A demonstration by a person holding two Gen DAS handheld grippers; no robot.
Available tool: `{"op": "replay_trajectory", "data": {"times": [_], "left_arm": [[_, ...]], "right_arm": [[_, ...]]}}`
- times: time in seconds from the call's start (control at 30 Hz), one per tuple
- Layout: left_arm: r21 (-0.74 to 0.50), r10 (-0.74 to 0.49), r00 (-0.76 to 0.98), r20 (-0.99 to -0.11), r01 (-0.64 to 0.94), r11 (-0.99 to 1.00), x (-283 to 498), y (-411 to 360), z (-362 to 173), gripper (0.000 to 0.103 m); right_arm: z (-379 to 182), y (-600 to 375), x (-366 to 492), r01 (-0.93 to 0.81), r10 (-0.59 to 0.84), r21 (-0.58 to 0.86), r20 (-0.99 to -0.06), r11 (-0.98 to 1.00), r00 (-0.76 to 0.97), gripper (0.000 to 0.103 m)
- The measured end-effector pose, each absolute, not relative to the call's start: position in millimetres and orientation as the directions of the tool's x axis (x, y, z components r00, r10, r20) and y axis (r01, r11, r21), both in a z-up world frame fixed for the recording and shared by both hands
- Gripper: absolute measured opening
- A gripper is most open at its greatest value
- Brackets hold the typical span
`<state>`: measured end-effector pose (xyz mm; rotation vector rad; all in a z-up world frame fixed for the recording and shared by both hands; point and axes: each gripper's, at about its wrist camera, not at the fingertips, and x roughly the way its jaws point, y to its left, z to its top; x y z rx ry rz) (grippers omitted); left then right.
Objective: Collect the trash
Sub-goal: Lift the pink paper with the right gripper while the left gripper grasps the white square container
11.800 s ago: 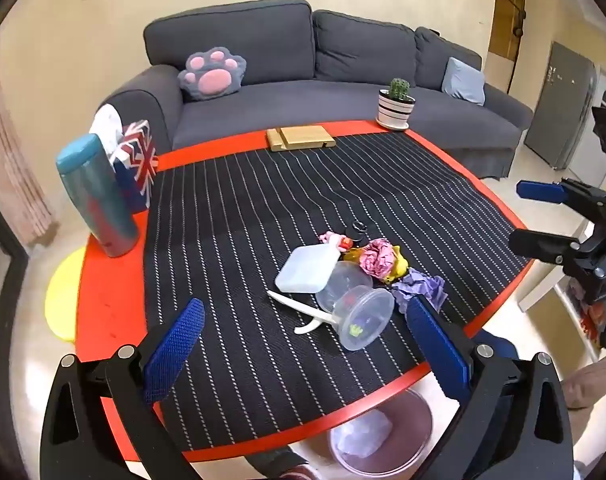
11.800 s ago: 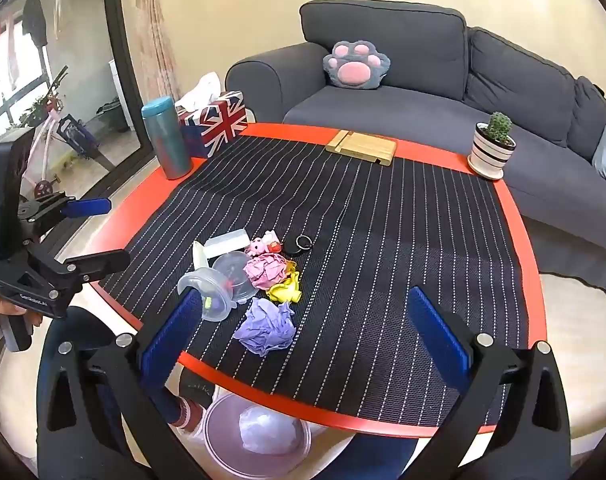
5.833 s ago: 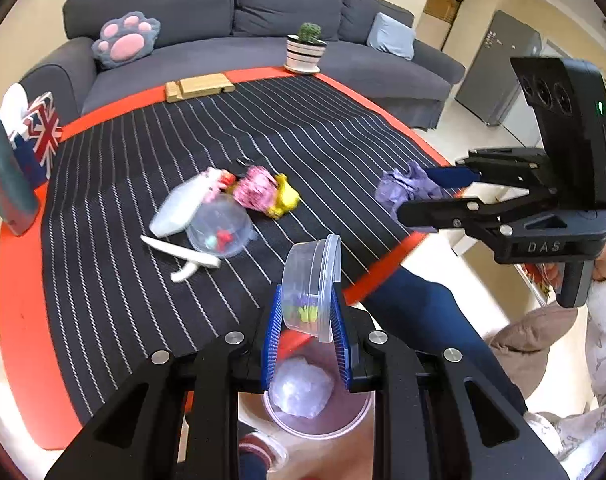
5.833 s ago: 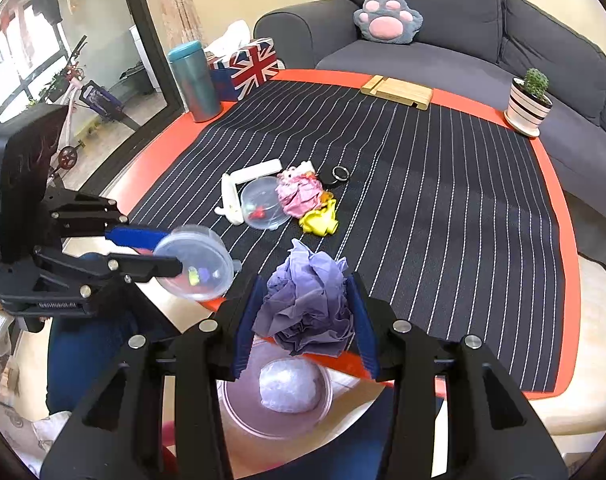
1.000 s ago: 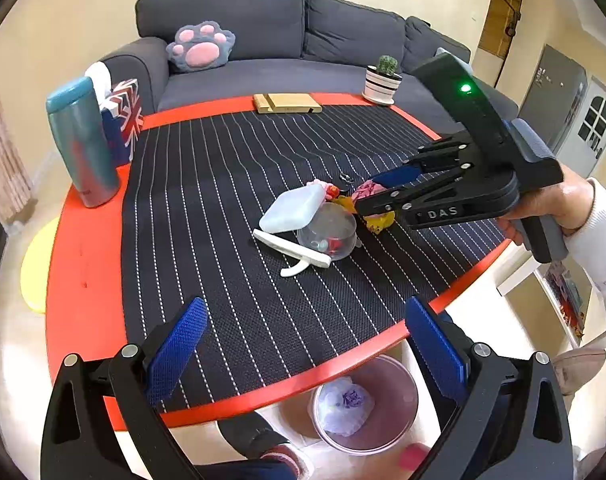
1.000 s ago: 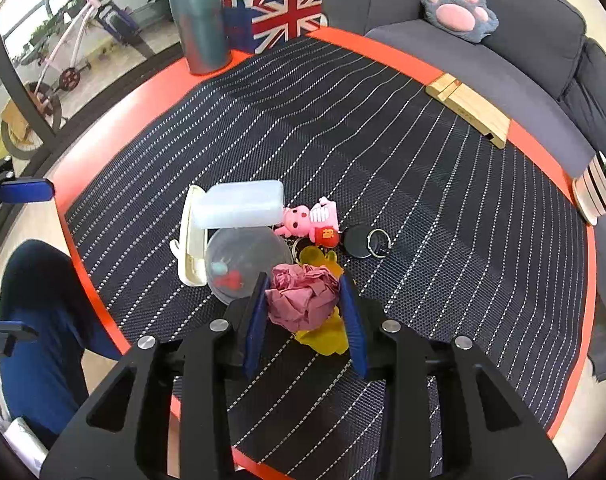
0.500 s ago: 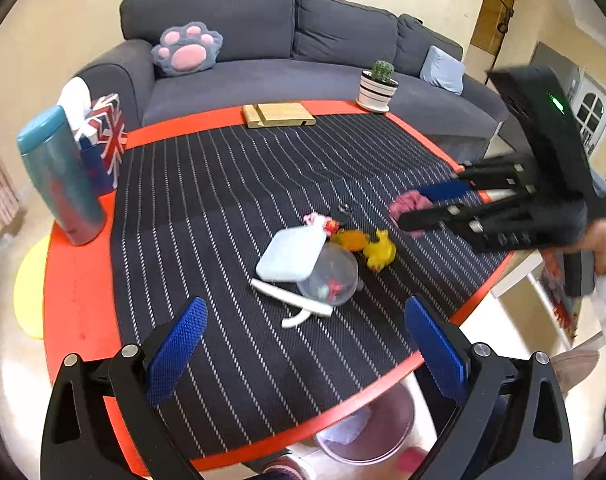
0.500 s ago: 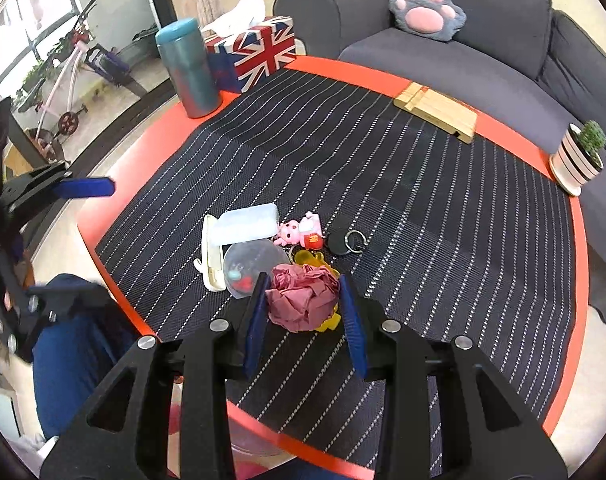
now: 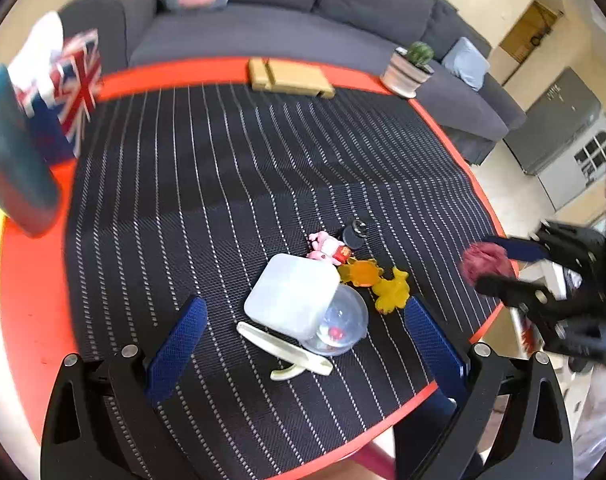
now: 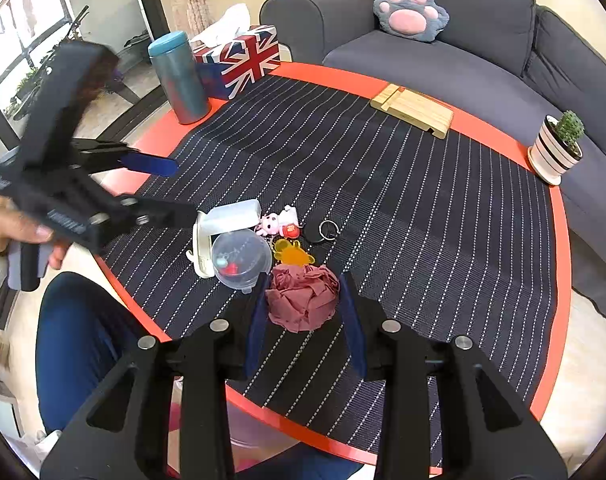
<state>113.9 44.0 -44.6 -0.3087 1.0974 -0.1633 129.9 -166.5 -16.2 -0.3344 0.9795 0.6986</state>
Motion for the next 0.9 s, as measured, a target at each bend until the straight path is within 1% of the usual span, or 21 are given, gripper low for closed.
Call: {"op": "replay_trajectory", "data": {"times": [0.27,0.7,0.77,0.8,0.83,0.87,0.9], "left_arm": [[-0.410,-0.349,0.378,-0.857,-0.093,0.907,135.0,46.3,-73.6,0.095],[-0.460,-0.389,0.339,-0.856,-0.160,0.873,143.7,45.6,-94.4,0.095],[-0.460,-0.391,0.334,-0.858,-0.158,0.874,144.3,43.5,-95.7,0.087],[-0.460,-0.391,0.334,-0.858,-0.159,0.873,144.5,43.7,-96.2,0.080],[-0.454,-0.385,0.334,-0.860,-0.160,0.876,144.3,43.3,-96.2,0.077],[-0.449,-0.381,0.334,-0.862,-0.157,0.879,144.5,42.6,-95.8,0.076],[-0.451,-0.383,0.334,-0.862,-0.156,0.879,144.8,42.6,-95.9,0.072]], "right_arm": [[-16.3,-171.7,130.5,-0.671,0.382,0.043,-0.848,0.740,0.367,0.035],[-20.2,-171.8,128.9,-0.675,0.382,0.043,-0.850,0.737,0.363,0.035],[-20.3,-172.3,129.3,-0.674,0.381,0.042,-0.850,0.737,0.363,0.035],[-20.1,-172.2,129.5,-0.674,0.381,0.042,-0.850,0.738,0.364,0.035],[-20.0,-172.2,129.6,-0.674,0.382,0.043,-0.850,0.738,0.364,0.035],[-20.2,-172.1,129.8,-0.674,0.382,0.043,-0.850,0.737,0.363,0.035],[-20.3,-171.9,129.8,-0.674,0.382,0.043,-0.850,0.737,0.363,0.035]]}}
